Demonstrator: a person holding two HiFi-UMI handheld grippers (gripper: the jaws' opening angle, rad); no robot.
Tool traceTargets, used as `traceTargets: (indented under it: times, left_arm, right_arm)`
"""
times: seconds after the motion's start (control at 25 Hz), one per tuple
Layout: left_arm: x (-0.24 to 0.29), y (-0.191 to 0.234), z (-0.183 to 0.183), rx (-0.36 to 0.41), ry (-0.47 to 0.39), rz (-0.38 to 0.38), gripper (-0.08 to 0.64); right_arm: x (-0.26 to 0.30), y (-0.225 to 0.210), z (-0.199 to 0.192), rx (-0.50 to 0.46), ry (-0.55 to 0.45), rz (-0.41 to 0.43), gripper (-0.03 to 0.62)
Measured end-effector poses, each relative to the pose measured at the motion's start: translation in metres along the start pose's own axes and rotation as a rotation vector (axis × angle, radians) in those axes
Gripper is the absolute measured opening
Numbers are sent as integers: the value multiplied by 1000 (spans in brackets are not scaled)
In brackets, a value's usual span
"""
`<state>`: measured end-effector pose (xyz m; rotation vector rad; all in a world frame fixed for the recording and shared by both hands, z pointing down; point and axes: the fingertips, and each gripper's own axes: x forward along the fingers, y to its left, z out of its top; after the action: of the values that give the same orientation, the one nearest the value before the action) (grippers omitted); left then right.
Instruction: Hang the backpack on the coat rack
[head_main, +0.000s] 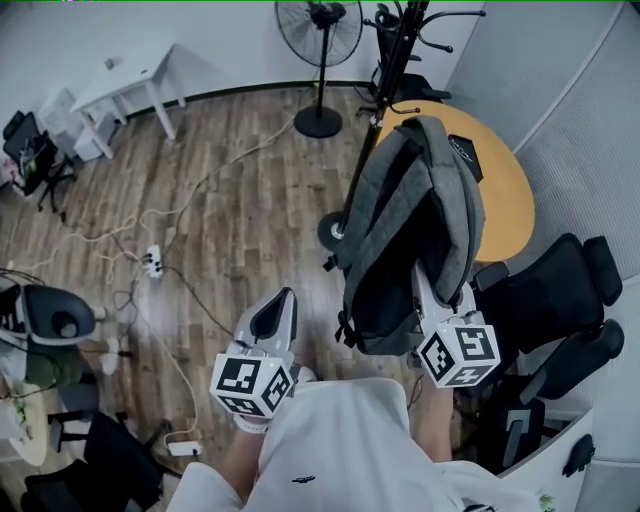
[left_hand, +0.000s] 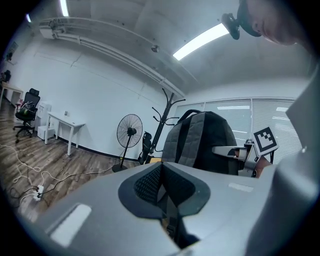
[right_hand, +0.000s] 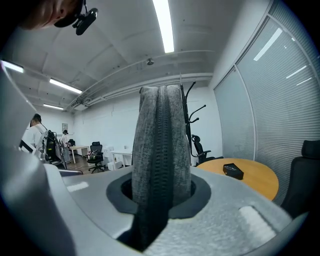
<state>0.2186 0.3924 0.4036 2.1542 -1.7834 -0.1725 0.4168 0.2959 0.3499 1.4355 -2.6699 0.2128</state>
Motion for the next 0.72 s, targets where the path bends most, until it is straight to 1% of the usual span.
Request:
traceTargets:
  times: [0.28,0.48,0.72]
  left_arm:
    - [8,25,3,-37,-19,31,15]
    - [17,52,13,-39,-24,70,15]
    - [31,89,25,-44,-17,126,15]
  right_arm:
    - [31,16,1,1,22,43,91]
    - [70,28,-2,-11,30,73,91]
    - [121,42,-9,29,54,120,91]
